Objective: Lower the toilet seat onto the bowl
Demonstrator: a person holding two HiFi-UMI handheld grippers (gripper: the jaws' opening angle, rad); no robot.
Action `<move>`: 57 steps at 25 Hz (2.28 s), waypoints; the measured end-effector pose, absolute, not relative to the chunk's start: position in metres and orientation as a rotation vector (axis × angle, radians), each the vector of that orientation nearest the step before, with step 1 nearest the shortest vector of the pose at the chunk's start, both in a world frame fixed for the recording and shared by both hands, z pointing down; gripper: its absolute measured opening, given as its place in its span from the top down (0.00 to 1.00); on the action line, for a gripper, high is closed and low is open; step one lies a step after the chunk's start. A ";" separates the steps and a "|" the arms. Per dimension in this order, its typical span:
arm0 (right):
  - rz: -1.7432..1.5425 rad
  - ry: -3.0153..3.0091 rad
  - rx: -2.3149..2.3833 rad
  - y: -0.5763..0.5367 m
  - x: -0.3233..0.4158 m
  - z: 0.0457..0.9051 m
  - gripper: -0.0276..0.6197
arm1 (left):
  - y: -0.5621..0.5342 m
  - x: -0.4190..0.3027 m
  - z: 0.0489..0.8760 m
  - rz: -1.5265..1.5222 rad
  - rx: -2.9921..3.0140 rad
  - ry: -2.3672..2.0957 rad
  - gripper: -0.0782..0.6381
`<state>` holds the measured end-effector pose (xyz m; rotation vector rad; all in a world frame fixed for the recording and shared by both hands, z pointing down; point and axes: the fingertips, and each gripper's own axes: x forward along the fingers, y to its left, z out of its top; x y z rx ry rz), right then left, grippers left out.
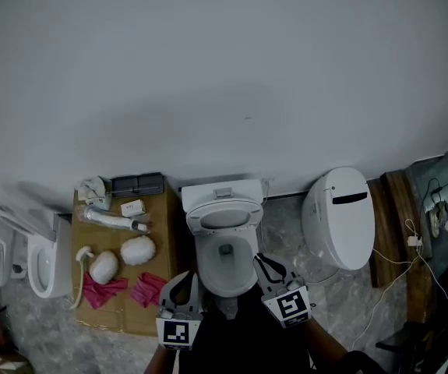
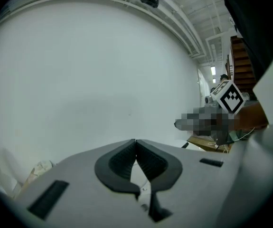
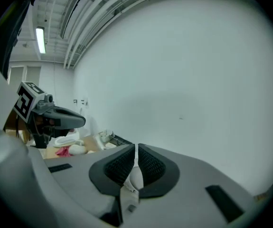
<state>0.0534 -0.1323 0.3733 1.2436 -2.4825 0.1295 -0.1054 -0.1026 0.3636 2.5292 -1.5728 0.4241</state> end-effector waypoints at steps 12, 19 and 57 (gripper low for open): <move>0.139 -2.325 0.875 -0.254 0.067 0.465 0.91 | -0.221 -0.086 0.477 0.872 2.559 -1.469 0.86; 0.199 -2.211 0.719 -0.299 0.066 0.539 0.91 | -0.269 -0.079 0.551 1.146 2.568 -1.221 0.72; 0.097 -1.970 0.403 -0.327 0.070 0.665 0.84 | -0.324 -0.082 0.671 1.596 2.547 -0.748 0.77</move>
